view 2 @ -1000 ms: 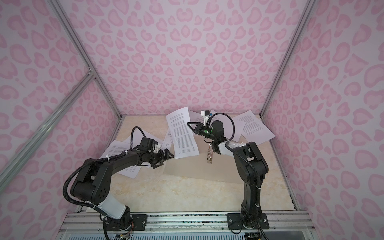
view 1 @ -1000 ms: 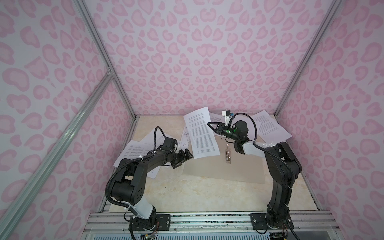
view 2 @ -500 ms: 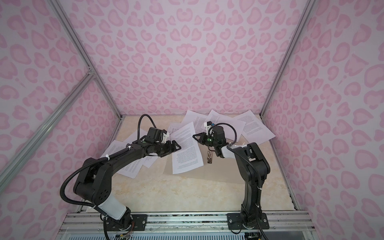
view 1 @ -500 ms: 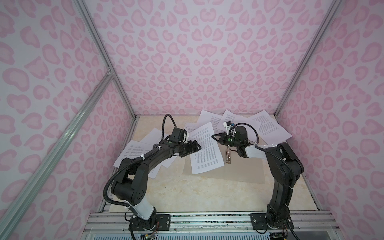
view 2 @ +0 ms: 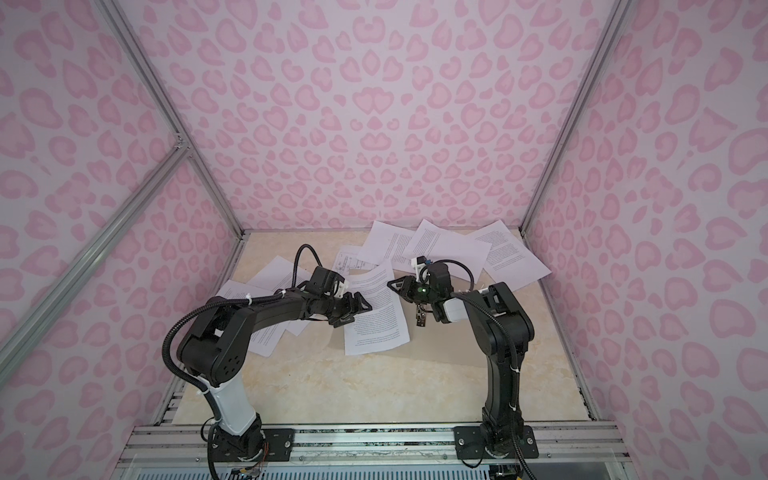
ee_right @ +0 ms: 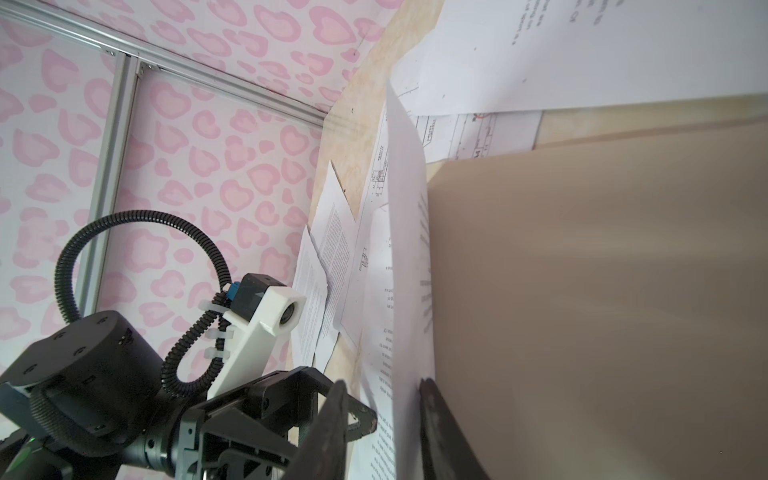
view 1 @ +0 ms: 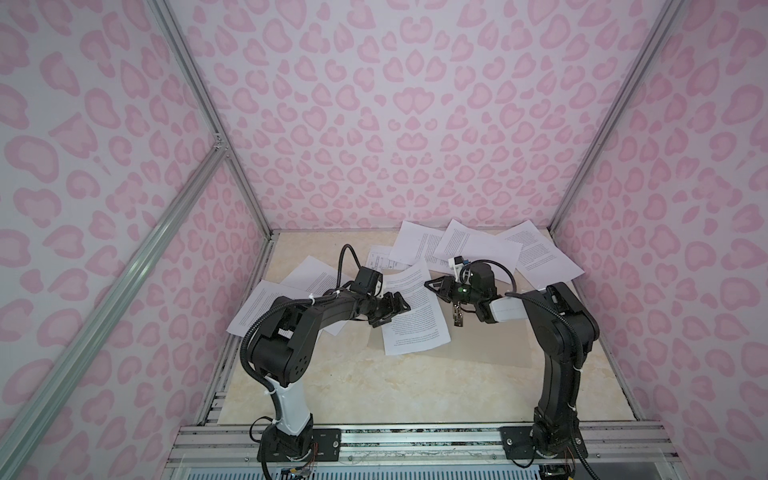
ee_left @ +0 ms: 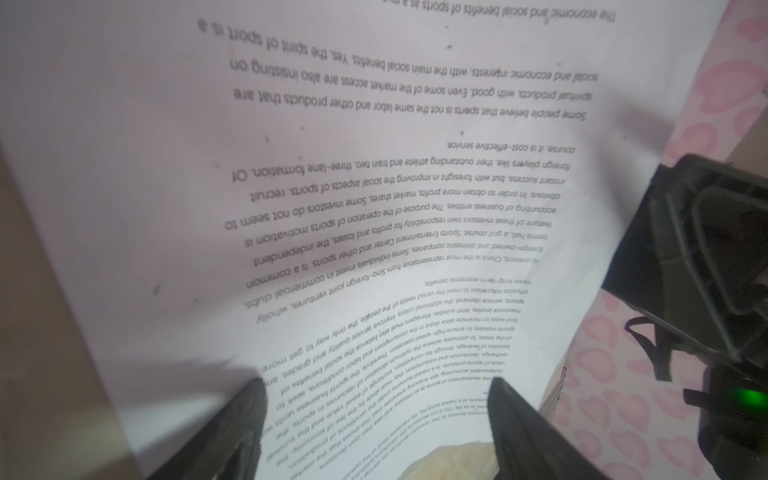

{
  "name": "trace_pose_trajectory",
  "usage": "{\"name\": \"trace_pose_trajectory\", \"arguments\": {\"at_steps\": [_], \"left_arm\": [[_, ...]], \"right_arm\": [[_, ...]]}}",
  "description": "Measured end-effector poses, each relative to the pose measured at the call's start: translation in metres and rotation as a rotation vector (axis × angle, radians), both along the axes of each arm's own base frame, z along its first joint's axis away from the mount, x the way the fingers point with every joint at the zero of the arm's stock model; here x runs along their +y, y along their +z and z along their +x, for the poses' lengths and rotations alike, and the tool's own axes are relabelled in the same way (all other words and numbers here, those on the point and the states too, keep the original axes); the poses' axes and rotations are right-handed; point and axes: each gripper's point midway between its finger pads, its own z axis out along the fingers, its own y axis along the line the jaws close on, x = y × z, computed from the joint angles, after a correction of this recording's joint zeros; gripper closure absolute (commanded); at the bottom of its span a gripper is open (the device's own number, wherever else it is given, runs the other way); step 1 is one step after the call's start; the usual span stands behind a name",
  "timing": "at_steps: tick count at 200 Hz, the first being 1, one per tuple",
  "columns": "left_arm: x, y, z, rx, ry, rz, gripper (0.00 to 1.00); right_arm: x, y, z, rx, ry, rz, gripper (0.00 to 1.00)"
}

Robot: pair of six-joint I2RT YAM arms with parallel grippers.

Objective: Put the files into the folder

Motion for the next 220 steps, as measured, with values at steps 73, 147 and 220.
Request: {"name": "trace_pose_trajectory", "arguments": {"at_steps": [73,147,220], "left_arm": [[-0.001,0.001,0.004,-0.011,0.024,-0.032,0.15],[-0.001,0.002,0.004,-0.011,0.023,-0.036,0.14],[0.011,0.081,-0.002,-0.183,-0.030,0.009,0.01]], "right_arm": [[0.003,-0.007,-0.030,0.027,0.063,-0.072,0.64],[-0.006,-0.028,-0.051,0.071,0.085,-0.179,1.00],[-0.013,-0.051,-0.079,0.100,0.113,-0.382,1.00]]}}
